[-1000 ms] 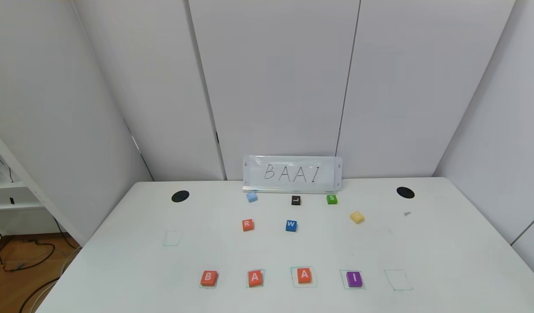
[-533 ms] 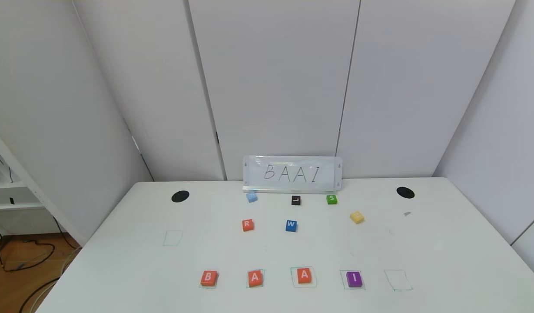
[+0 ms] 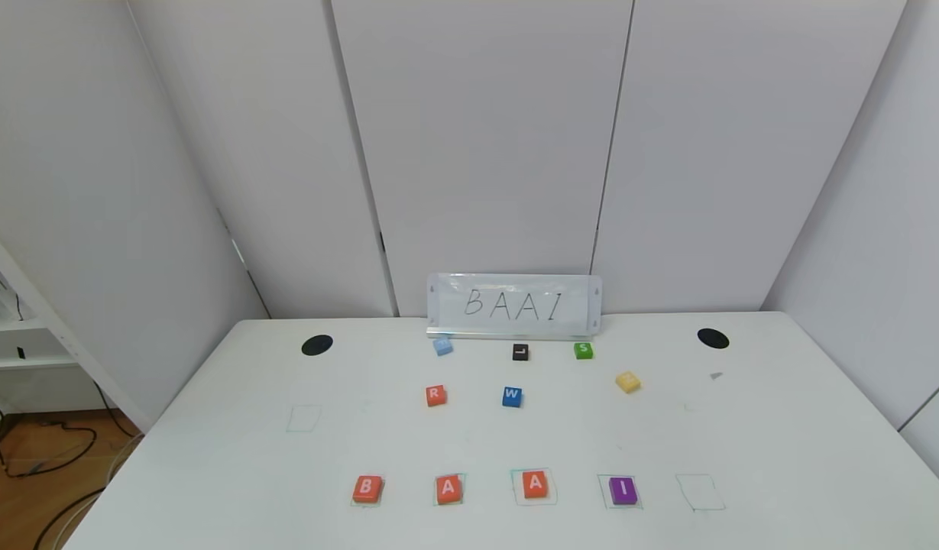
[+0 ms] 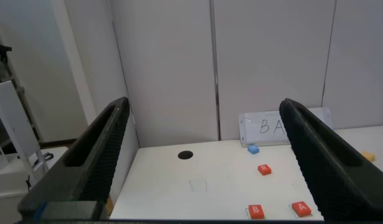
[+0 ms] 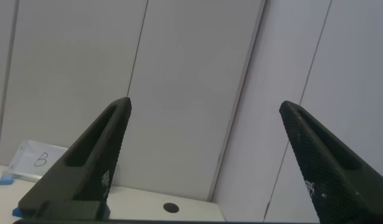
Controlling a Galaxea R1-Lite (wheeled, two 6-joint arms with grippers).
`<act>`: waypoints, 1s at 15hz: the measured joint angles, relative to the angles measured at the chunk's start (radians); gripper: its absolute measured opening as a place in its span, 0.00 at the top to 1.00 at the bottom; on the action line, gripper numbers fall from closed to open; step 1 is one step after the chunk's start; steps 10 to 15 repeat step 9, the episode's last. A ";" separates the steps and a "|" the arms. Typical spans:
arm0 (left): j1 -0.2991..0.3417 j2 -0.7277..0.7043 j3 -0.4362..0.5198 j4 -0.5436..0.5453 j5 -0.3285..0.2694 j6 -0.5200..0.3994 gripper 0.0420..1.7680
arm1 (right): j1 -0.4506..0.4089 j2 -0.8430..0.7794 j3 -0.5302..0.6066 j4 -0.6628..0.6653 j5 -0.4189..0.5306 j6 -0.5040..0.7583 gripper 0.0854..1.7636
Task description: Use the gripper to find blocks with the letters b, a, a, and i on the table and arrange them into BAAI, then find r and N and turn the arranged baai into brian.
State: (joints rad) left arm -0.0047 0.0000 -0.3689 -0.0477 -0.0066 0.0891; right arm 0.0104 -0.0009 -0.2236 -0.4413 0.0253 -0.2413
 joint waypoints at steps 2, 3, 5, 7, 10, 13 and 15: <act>0.000 0.000 0.192 -0.153 -0.002 0.012 0.03 | 0.000 -0.001 0.132 -0.109 0.004 0.004 0.03; 0.000 0.000 0.267 -0.191 -0.005 0.016 0.03 | 0.000 -0.001 0.179 -0.110 0.009 0.041 0.03; 0.000 0.000 0.343 -0.092 -0.007 0.024 0.03 | 0.000 -0.001 0.213 0.039 0.011 0.080 0.03; 0.000 0.000 0.362 0.060 -0.005 0.020 0.03 | 0.000 -0.001 0.221 0.238 0.010 0.090 0.03; 0.000 0.000 0.367 0.055 -0.003 -0.009 0.03 | 0.000 -0.001 0.224 0.409 0.010 0.095 0.03; 0.000 0.000 0.367 0.055 -0.003 -0.009 0.03 | 0.000 -0.001 0.224 0.409 0.010 0.095 0.03; 0.000 0.000 0.367 0.055 -0.003 -0.009 0.03 | 0.000 -0.001 0.224 0.409 0.010 0.095 0.03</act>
